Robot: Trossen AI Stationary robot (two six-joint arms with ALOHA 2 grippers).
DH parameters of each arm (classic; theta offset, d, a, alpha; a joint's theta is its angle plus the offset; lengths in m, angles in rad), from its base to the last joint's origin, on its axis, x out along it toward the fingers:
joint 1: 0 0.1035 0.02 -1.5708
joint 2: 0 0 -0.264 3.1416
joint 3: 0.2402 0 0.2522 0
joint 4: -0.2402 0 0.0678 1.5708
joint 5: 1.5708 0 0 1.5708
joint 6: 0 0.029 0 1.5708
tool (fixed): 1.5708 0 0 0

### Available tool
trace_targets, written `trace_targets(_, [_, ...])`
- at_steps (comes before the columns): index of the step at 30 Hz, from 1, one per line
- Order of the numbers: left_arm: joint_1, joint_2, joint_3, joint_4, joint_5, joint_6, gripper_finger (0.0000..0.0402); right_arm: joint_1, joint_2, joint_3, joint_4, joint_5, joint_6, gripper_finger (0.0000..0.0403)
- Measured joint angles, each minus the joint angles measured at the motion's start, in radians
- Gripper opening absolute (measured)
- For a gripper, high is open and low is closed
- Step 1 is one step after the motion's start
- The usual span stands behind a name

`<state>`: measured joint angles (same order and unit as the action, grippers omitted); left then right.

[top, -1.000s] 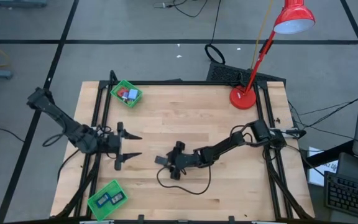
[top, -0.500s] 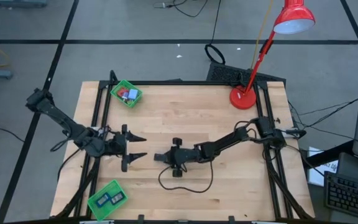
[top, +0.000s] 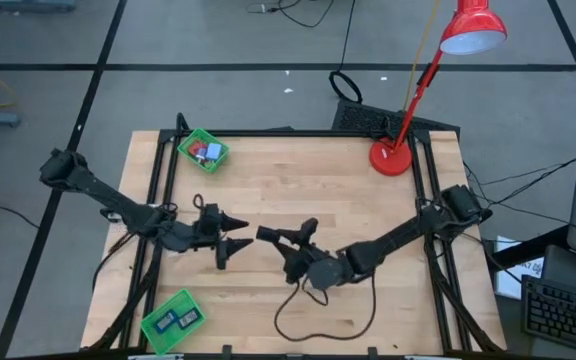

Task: Pick & Place Office items
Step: Put the black digital timer into the bottom green basket

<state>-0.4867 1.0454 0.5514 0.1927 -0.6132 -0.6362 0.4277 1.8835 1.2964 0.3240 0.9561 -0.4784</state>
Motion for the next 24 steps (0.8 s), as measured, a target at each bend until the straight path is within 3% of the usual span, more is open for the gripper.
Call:
trace_targets(3, [0.030,0.064,0.000,0.112,0.069,0.007,0.0280,0.016,0.001,0.000,0.070,0.011,-0.087,0.0147])
trace_targets(9, [0.074,0.161,0.000,0.305,0.169,0.063,0.0280,0.018,0.002,0.000,0.061,0.011,-0.077,0.0147])
trace_targets(17, [0.116,0.164,0.000,0.334,0.182,0.079,0.0277,0.025,0.002,0.000,0.057,0.011,-0.086,0.0147])
trace_targets(20, [0.124,0.164,0.000,0.334,0.215,0.077,0.0252,0.024,0.002,0.000,0.051,0.012,-0.085,0.0147])
trace_targets(24, [0.134,0.164,0.000,0.335,0.265,0.073,0.0189,0.024,0.002,0.000,0.046,0.011,-0.084,0.0147])
